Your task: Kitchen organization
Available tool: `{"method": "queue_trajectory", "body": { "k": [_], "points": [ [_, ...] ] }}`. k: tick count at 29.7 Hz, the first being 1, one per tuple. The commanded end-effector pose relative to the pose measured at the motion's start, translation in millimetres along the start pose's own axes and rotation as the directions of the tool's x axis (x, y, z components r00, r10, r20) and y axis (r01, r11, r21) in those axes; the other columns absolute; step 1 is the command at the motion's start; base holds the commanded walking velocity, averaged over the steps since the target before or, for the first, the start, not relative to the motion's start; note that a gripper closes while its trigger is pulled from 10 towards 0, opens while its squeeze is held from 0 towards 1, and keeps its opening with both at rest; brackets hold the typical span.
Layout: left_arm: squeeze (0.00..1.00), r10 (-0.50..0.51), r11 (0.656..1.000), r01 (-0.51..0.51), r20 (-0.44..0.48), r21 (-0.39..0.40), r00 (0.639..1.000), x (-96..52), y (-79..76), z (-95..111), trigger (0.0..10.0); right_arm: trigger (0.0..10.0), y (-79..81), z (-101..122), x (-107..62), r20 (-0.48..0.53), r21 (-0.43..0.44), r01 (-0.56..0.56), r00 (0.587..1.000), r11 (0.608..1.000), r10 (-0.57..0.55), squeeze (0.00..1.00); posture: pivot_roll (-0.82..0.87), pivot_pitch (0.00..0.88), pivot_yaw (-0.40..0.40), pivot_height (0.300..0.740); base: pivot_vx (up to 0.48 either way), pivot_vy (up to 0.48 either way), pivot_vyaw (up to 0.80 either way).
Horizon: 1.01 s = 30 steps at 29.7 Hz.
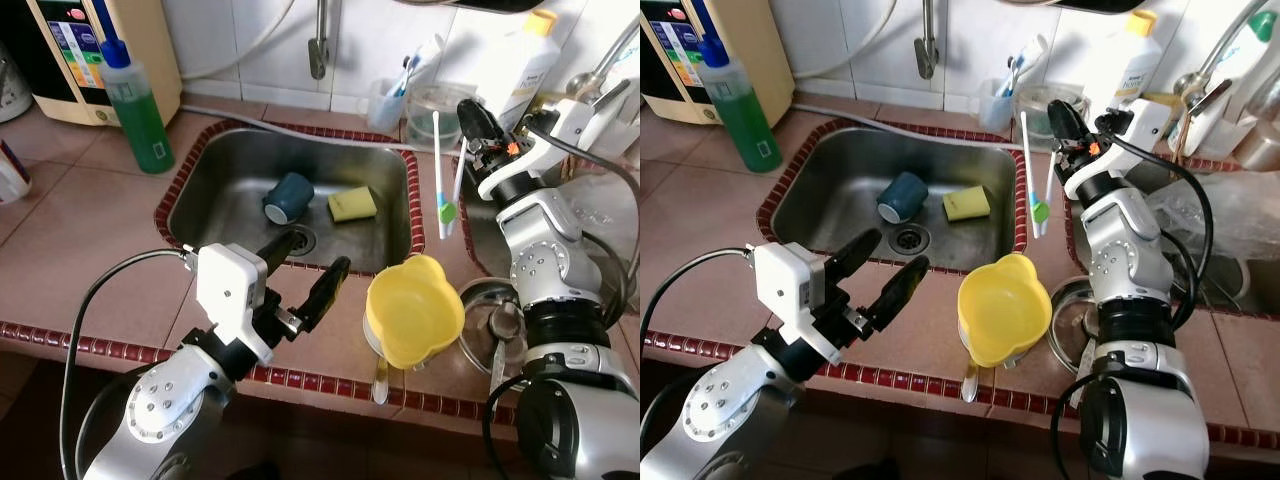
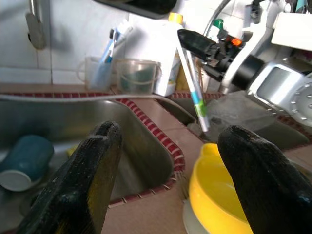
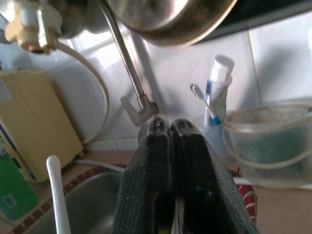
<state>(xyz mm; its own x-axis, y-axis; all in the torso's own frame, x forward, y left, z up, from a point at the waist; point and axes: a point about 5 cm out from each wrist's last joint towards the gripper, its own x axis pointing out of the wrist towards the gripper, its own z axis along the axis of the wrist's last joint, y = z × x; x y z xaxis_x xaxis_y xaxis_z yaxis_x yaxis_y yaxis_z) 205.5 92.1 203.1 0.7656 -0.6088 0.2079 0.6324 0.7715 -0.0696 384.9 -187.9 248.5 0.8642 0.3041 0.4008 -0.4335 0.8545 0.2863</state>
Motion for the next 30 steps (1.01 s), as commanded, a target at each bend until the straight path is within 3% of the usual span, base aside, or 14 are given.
{"method": "queue_trajectory", "body": {
  "k": [1, 15, 30],
  "points": [
    [0.0, -0.014, 1.0, 0.014, 0.002, -0.007, 1.0, -2.2, -5.2, 3.2, 10.0, 10.0, 5.5, 5.2, 4.5, 0.013, -0.013, -0.032, 0.999, 0.999, 0.032, 0.0, -0.02, 0.253, -0.015, 0.74, 0.0, 0.0, 0.0],
    [0.0, -0.039, 0.997, 0.037, -0.037, -0.06, 0.999, -14.6, -20.5, 9.9, 10.0, 10.0, 13.7, 8.5, 17.2, 0.0, -0.025, -0.081, 0.997, 0.996, 0.081, 0.0, -0.01, 0.307, -0.012, 0.74, 0.0, 0.0, 0.0],
    [0.0, 0.028, 0.998, -0.032, -0.071, -0.051, 0.997, -22.9, -17.9, 17.1, 10.0, 10.0, 31.1, -12.0, 28.7, -0.073, 0.042, -0.166, 0.983, 0.985, 0.169, 0.0, 0.02, 0.382, -0.014, 0.74, 0.0, 0.0, 0.0]
  ]
}}
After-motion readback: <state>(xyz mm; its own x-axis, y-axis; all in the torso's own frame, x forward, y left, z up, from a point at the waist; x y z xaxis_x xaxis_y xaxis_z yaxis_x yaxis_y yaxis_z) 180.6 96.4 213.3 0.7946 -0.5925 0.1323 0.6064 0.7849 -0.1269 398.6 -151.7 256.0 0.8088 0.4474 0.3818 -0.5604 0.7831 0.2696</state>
